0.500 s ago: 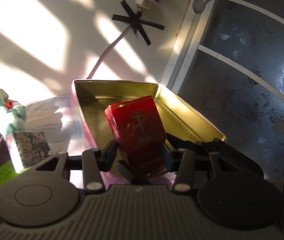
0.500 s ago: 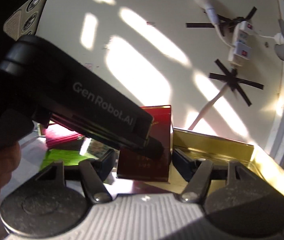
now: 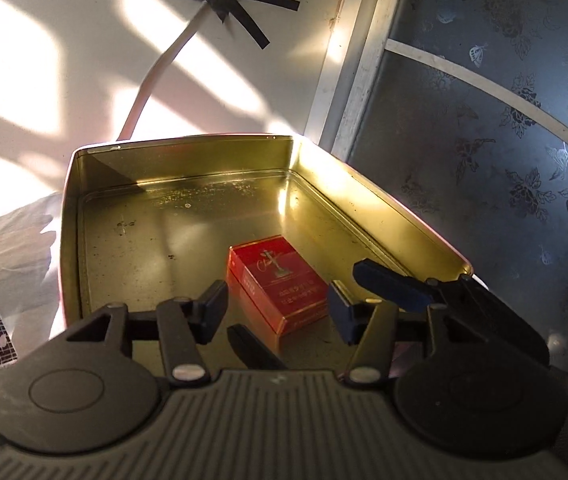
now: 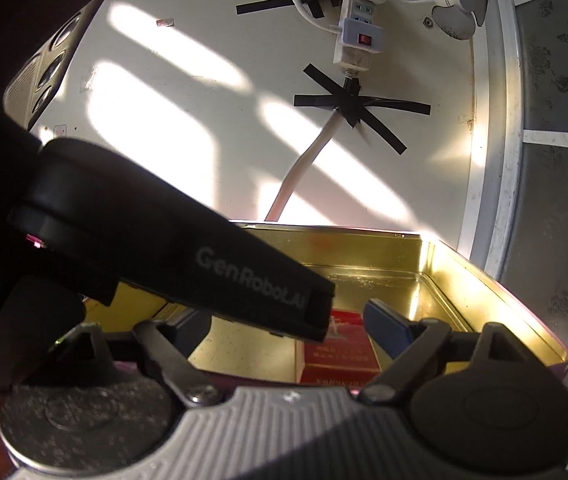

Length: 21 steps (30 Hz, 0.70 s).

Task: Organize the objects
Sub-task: 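Lower the red box into the gold tin with the left gripper and release, then grasp the green snack packet with the left gripper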

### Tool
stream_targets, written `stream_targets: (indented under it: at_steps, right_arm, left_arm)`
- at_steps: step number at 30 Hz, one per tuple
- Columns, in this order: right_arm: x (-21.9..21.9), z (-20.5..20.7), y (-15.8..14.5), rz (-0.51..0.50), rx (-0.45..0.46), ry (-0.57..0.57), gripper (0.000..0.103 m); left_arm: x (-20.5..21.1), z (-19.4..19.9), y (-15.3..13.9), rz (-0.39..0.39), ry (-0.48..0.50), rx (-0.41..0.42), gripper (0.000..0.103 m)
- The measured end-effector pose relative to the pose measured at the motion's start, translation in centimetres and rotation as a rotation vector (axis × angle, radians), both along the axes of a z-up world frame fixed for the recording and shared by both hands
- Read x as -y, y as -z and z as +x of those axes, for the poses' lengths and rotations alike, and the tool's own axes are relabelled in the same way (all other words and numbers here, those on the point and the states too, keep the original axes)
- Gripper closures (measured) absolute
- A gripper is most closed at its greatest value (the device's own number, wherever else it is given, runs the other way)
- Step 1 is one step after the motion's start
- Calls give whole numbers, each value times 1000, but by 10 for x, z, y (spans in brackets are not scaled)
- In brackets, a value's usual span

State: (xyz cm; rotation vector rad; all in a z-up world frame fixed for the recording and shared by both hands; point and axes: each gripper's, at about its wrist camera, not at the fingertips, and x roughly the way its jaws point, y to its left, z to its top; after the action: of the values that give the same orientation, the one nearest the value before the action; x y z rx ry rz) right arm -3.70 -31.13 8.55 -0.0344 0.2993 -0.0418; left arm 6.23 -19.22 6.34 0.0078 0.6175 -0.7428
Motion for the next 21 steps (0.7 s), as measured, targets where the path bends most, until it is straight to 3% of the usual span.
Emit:
stream_targets:
  at_steps: [3,5,7,9,13,15,18,21]
  right_arm:
    - [-12,-14,-6,-24,73,-38,20]
    - [-22,-20,-11,-29,112,-83,24]
    - [-37,-22,-14,-18,105,-165,31]
    - [-55,-19,-15,-3,79,-243,38]
    - [-108,1,-7,5,-91,-438,44]
    - [-130,14,4,-9,-173,-473,45]
    - [-148,28,18,10,-261,-470,43]
    - [-160,42,23,-3,-292,-467,35]
  left_arm:
    - [-38,-14,-9,-63,-36,39,45]
    - [-72,-24,-12,-101,-96,65,39]
    - [-111,-32,-11,-130,-179,89,30]
    - [-147,-37,-8,-119,-298,104,30]
    - [-219,-32,7,-152,-487,3,31]
    - [-247,-30,16,-189,-547,-72,32]
    - [-267,-27,27,-225,-570,-136,32]
    - [-265,-24,36,-234,-543,-166,32]
